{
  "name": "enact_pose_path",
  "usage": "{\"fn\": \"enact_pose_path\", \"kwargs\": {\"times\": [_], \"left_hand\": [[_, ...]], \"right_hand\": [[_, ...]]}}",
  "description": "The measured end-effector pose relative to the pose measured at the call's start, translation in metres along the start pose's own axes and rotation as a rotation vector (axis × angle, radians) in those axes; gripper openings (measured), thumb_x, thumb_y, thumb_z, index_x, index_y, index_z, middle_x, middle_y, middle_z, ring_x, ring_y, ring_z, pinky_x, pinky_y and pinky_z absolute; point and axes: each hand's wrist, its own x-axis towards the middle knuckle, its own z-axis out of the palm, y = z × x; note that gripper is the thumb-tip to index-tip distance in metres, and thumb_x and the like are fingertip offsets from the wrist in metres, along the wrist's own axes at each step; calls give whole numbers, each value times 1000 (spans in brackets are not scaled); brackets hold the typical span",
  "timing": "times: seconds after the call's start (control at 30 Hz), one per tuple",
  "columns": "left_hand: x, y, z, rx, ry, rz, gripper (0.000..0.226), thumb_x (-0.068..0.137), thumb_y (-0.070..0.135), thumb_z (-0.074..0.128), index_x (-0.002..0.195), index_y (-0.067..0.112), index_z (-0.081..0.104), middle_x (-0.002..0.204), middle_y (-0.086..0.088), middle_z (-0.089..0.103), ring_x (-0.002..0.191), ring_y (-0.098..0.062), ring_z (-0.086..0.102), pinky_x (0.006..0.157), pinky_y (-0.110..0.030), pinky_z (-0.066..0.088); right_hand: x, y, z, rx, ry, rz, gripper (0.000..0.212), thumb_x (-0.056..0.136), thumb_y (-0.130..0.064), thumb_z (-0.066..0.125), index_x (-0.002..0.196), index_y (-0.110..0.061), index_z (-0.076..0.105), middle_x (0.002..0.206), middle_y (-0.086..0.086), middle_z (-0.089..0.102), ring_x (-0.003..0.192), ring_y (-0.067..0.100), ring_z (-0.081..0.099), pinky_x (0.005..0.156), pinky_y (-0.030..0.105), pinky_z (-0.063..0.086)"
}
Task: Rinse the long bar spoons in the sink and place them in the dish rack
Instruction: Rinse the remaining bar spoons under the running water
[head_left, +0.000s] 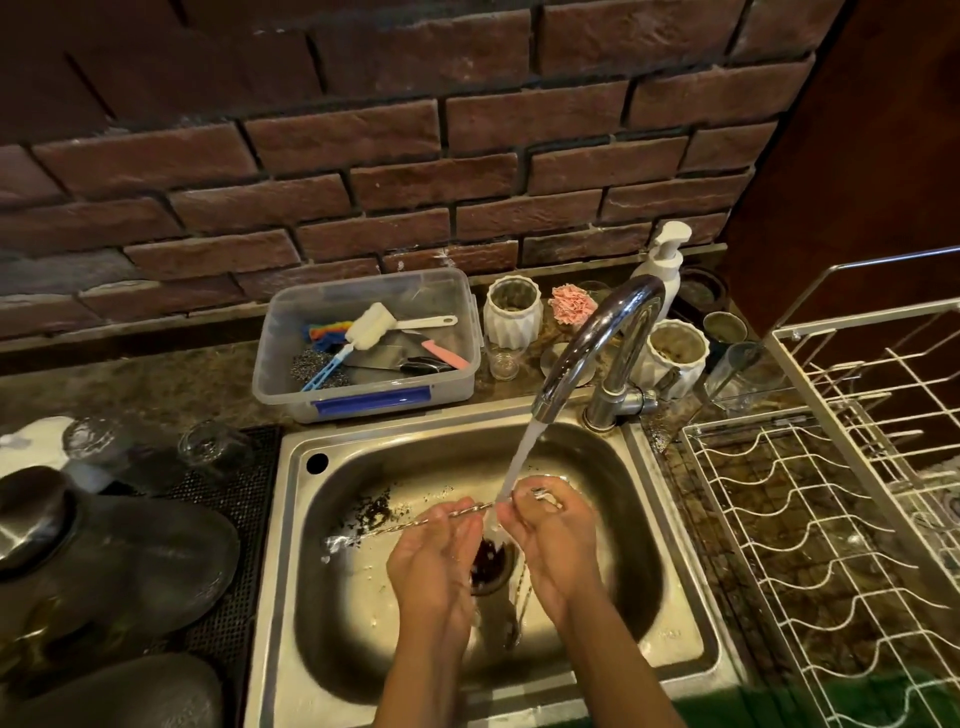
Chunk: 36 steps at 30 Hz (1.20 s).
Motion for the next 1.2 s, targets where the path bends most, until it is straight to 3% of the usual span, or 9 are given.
{"fn": "enact_pose_path", "kwargs": {"times": [0.13, 0.3, 0.43, 0.57, 0.73, 0.87, 0.97, 1.03, 1.2], "left_hand": [[7, 10, -5, -5, 27, 63, 19, 100, 5, 50, 115, -6, 57, 105, -24, 70, 100, -32, 70, 91, -41, 56], [14, 12, -10, -12, 80, 70, 18, 101, 7, 50, 112, -4, 59, 105, -24, 69, 99, -33, 69, 97, -44, 52], [9, 6, -9, 0, 85, 50, 14, 100, 5, 50, 106, -2, 61, 101, -23, 71, 97, -34, 70, 90, -42, 54], [5, 3, -10, -18, 86, 53, 15, 100, 6, 51, 107, -4, 60, 100, -24, 71, 95, -34, 71, 83, -38, 57], [4, 0, -14, 12, 68, 88, 12, 98, 9, 54, 101, -1, 61, 90, -18, 76, 83, -28, 75, 80, -35, 62], [7, -1, -13, 66, 54, 110, 13, 99, 9, 53, 99, 0, 63, 92, -18, 75, 84, -28, 74, 81, -35, 62], [6, -8, -9, 260, -7, 160, 16, 100, 10, 53, 98, 0, 66, 89, -14, 77, 84, -27, 74, 80, -36, 61], [4, -18, -6, 507, -68, 270, 17, 99, 12, 55, 91, 6, 69, 83, -8, 77, 80, -22, 74, 76, -34, 59], [14, -42, 9, 1066, -281, 429, 20, 96, 21, 58, 79, 21, 68, 75, -4, 64, 68, -14, 59, 61, -27, 47]], "right_hand": [[4, 12, 18, 44, 0, 30, 16, 100, -5, 53, 91, 0, 65, 69, 7, 66, 67, 16, 67, 69, 30, 58], [6, 14, 18, -46, -53, -3, 5, 90, 6, 64, 91, 2, 65, 83, 12, 68, 82, 22, 69, 78, 31, 58], [8, 18, 10, -110, 22, 9, 10, 94, -2, 62, 88, 4, 68, 72, 10, 69, 73, 21, 67, 71, 32, 57], [9, 22, 6, -81, -10, -3, 3, 90, 2, 66, 91, 3, 69, 80, 13, 69, 77, 21, 68, 79, 34, 58], [11, 30, 4, -5, 37, 11, 24, 102, -19, 53, 99, 0, 68, 84, 19, 74, 75, 24, 72, 75, 35, 59], [12, 27, -6, -21, -16, 24, 12, 93, -3, 64, 97, 7, 69, 91, 21, 74, 84, 25, 73, 83, 36, 59], [15, 29, -19, -36, 42, 86, 18, 99, -7, 56, 97, 7, 67, 92, 23, 75, 86, 31, 75, 82, 41, 60], [19, 35, -32, -82, 134, 137, 19, 98, -2, 53, 87, 7, 65, 82, 20, 71, 73, 27, 72, 68, 36, 60], [28, 56, -51, -697, 120, 84, 22, 94, -6, 52, 81, -5, 69, 78, 11, 69, 70, 20, 62, 60, 37, 54]]}}
